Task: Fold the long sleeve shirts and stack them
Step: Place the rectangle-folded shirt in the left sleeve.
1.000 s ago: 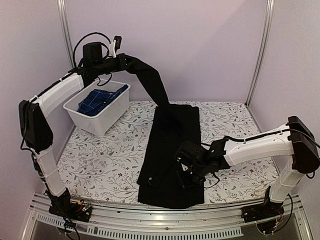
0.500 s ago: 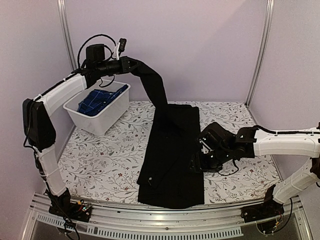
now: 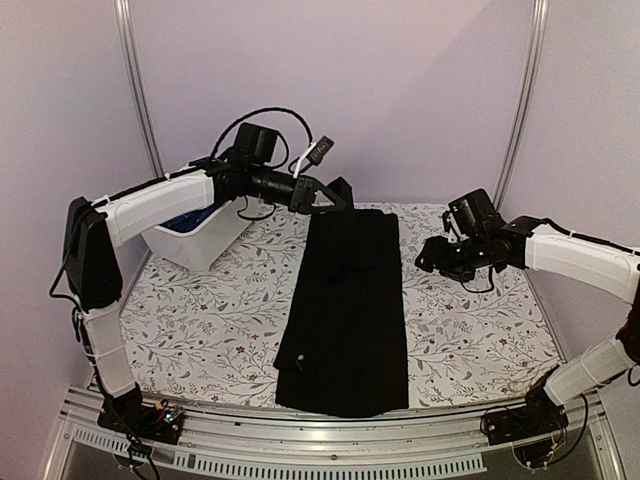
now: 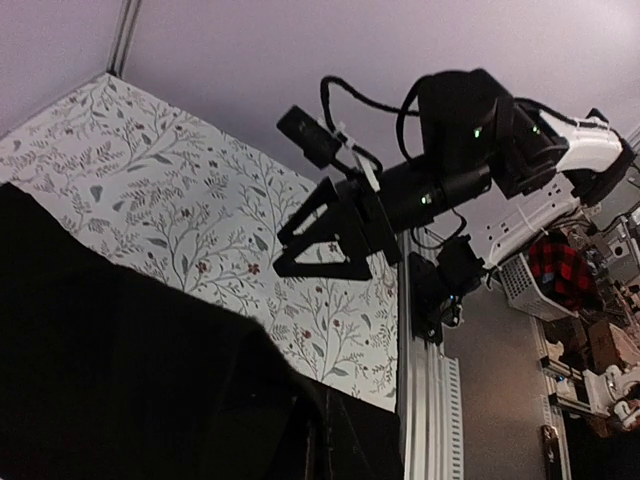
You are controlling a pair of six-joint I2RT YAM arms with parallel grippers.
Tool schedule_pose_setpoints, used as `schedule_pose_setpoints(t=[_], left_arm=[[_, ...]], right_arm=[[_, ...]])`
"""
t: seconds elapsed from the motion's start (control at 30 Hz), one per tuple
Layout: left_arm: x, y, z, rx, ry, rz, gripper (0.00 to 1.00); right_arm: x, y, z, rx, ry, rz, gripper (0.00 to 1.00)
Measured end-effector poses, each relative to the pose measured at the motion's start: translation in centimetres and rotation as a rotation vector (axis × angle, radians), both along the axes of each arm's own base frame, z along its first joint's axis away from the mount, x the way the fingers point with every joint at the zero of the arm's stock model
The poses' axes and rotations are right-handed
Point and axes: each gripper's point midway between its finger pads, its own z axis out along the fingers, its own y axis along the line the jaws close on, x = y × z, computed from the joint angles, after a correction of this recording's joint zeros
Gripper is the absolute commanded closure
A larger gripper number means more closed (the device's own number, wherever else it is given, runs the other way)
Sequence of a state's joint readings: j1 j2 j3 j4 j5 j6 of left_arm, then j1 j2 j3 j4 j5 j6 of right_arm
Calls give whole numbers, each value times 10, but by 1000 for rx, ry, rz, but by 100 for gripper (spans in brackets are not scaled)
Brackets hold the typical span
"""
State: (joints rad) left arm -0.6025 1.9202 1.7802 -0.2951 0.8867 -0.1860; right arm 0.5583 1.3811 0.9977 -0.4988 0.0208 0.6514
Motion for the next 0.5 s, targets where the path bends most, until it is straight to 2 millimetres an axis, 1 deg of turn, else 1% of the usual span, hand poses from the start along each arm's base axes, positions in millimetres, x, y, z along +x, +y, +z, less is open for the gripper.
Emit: schedule_pose_setpoints(t=[0.1,0.17,0.2,0.27,0.37,0.43,0.5], left_arm=[[-36,-10,-51,104,117,-82,100],[-58,-14,-81,176,185,-126,100],[-66,-15,-92,203,209,-143,100],[-82,-19,-117,268,255,-173,97],[-104,-26,-150,349,309,-213,95],[-116,-31,-169,393,334,-231,95],[-124,-35,-183,430,349,-242,95]], right_arm=[[14,5,6,0,-31,26,34],[18,8,3,-2,-31,45,34],[19,8,0,-4,-27,52,34],[20,10,-6,-9,-18,66,34],[22,15,-16,-12,0,87,34],[22,16,-20,-13,7,93,34],[22,17,-23,-11,12,99,34]])
